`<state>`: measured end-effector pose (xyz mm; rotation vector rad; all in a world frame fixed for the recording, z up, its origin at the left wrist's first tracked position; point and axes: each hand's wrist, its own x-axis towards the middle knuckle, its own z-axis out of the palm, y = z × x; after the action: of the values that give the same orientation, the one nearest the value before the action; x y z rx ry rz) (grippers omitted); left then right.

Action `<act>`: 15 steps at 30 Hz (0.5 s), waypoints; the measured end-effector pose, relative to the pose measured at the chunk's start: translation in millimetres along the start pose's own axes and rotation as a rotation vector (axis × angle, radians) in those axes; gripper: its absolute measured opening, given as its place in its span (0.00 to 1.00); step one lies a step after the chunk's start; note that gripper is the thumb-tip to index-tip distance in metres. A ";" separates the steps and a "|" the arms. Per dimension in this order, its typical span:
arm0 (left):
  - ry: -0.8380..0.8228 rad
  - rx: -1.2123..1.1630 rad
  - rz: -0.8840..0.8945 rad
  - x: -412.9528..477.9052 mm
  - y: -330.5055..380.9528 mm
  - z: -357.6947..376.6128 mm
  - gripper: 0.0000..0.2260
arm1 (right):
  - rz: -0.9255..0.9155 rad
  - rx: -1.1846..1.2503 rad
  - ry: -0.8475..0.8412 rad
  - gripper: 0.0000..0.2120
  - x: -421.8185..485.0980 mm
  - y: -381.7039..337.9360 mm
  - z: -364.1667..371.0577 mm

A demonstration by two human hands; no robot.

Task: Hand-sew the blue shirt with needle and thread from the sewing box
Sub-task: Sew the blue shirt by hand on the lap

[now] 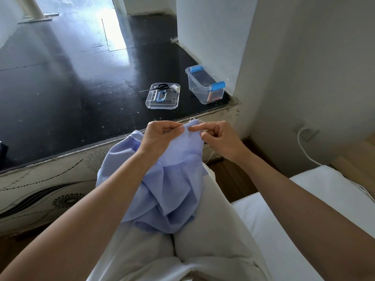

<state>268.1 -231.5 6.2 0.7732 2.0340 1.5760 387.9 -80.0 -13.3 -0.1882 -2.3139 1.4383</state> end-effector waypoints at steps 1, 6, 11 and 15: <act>-0.001 -0.002 0.001 0.3 -0.5 0.1 0.04 | -0.001 0.003 -0.006 0.12 0.0 0.1 -0.2; -0.010 0.000 0.013 1.2 -2.4 -0.2 0.05 | -0.002 0.014 -0.034 0.13 -0.4 0.0 -0.6; 0.003 0.052 0.078 2.7 -4.7 0.0 0.06 | 0.030 -0.024 -0.028 0.12 -0.2 -1.5 0.3; 0.009 0.182 0.195 6.4 -10.1 -1.9 0.08 | 0.087 -0.093 -0.056 0.12 -0.2 -4.2 -1.4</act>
<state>260.5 -230.4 -3.2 1.0619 2.1866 1.5110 389.1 -80.8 -9.1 -0.2823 -2.4476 1.3943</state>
